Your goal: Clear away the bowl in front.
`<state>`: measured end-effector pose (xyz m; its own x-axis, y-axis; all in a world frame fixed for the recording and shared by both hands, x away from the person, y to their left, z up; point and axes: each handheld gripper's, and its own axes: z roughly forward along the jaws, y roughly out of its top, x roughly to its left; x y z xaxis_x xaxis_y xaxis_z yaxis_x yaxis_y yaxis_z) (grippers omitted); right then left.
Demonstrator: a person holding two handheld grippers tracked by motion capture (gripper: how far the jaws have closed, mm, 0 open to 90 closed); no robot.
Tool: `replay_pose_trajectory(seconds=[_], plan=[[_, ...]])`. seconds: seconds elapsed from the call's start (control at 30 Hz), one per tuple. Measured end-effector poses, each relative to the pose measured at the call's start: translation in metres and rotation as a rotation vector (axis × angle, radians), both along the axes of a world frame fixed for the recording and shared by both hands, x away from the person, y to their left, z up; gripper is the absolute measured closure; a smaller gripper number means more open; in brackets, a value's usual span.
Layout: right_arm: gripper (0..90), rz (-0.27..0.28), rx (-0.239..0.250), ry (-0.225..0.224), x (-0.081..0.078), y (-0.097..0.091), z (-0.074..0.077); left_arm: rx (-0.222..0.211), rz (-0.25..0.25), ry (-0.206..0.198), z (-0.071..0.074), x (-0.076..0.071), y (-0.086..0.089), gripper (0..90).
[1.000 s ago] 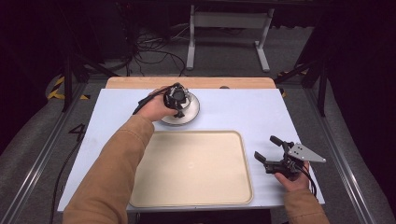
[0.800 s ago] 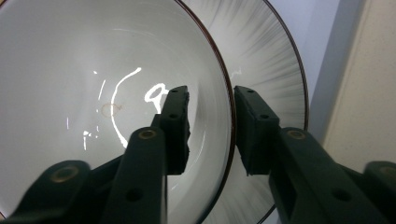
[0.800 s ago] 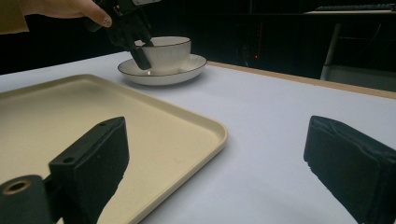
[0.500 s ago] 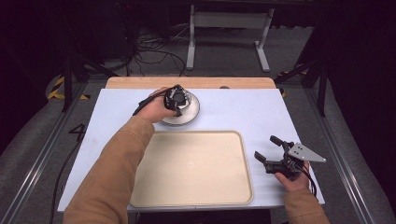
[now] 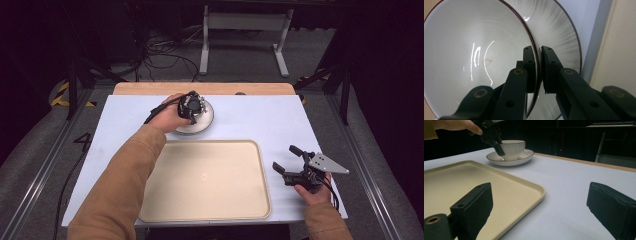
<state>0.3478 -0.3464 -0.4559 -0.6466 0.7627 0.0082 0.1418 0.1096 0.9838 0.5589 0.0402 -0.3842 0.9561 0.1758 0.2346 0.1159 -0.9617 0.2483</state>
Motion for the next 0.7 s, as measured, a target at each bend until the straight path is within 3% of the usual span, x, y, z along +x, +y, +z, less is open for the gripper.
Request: replay_pose_trajectory(seconds=[0.17,0.43,0.7], plan=[[7.3,-0.001,-0.001,0.0,0.0,0.0,0.0,-0.02,-0.005,-0.017,0.01,-0.004,-0.002,82.7],[7.3,-0.001,-0.001,-0.001,0.0,0.0,0.0,0.01,0.006,-0.01,0.028,-0.013,-0.002,82.1],[7.3,-0.001,-0.003,-0.003,0.0,0.0,0.0,-0.025,0.022,0.01,0.046,-0.021,0.006,82.3]])
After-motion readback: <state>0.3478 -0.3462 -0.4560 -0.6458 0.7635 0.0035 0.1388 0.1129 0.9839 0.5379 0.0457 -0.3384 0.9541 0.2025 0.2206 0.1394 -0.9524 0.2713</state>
